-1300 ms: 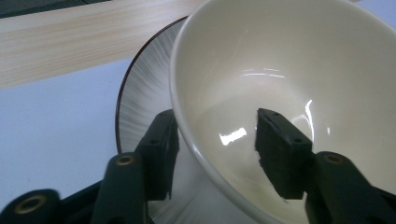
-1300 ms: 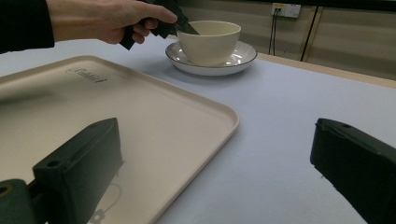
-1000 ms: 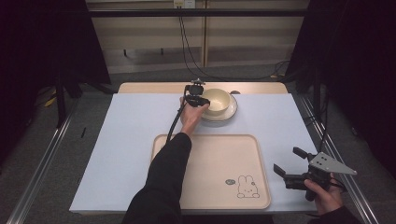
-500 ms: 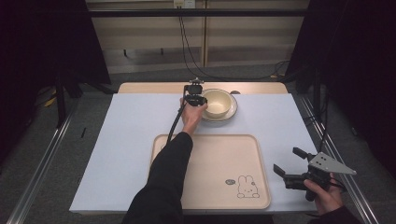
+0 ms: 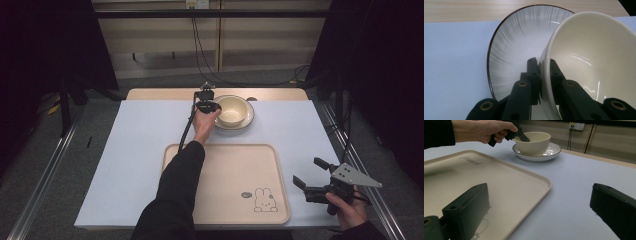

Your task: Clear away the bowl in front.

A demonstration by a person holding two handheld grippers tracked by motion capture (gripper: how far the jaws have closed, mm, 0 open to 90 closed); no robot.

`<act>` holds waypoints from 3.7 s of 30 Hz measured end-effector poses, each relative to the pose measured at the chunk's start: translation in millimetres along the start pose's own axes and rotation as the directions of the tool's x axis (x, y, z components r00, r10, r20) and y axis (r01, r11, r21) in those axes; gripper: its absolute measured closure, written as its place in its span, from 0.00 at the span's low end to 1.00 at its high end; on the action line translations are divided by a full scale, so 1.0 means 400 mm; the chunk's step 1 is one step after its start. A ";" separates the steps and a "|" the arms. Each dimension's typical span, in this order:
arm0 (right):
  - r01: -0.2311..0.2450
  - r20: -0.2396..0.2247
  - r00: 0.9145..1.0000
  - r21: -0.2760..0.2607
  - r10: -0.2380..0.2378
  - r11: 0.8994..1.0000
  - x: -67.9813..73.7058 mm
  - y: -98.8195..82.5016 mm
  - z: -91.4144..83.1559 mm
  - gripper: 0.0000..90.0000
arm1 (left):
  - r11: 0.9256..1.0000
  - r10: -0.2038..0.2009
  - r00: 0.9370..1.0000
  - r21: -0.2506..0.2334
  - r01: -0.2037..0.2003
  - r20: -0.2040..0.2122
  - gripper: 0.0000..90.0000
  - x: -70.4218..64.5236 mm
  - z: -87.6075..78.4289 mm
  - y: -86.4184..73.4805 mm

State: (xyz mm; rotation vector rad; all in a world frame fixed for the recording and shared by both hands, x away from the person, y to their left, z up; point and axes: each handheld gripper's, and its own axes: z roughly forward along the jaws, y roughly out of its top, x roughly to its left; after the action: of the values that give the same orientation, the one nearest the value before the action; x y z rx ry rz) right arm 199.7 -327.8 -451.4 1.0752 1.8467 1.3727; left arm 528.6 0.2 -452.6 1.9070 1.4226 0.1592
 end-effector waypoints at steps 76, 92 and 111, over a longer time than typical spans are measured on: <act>0.002 -0.018 1.000 -0.024 -0.003 1.000 0.003 0.000 -0.006 0.01 | 0.993 0.111 0.978 -0.068 -0.101 0.177 0.93 -0.036 -0.206 0.014; 0.014 -0.018 1.000 -0.030 -0.014 0.999 0.002 0.000 -0.006 0.01 | 0.989 0.148 0.957 -0.064 -0.137 0.248 0.93 -0.073 -0.249 -0.020; 0.021 -0.024 0.999 -0.032 -0.022 0.999 0.003 0.000 -0.005 0.02 | 0.980 0.196 0.924 -0.037 -0.195 0.329 0.93 -0.137 -0.251 -0.066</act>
State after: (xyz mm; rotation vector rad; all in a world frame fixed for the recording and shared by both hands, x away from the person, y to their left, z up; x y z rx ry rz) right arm 197.5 -327.9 -450.8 1.0241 1.8420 1.4045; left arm 437.0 3.5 -379.3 1.9626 1.0069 -0.0645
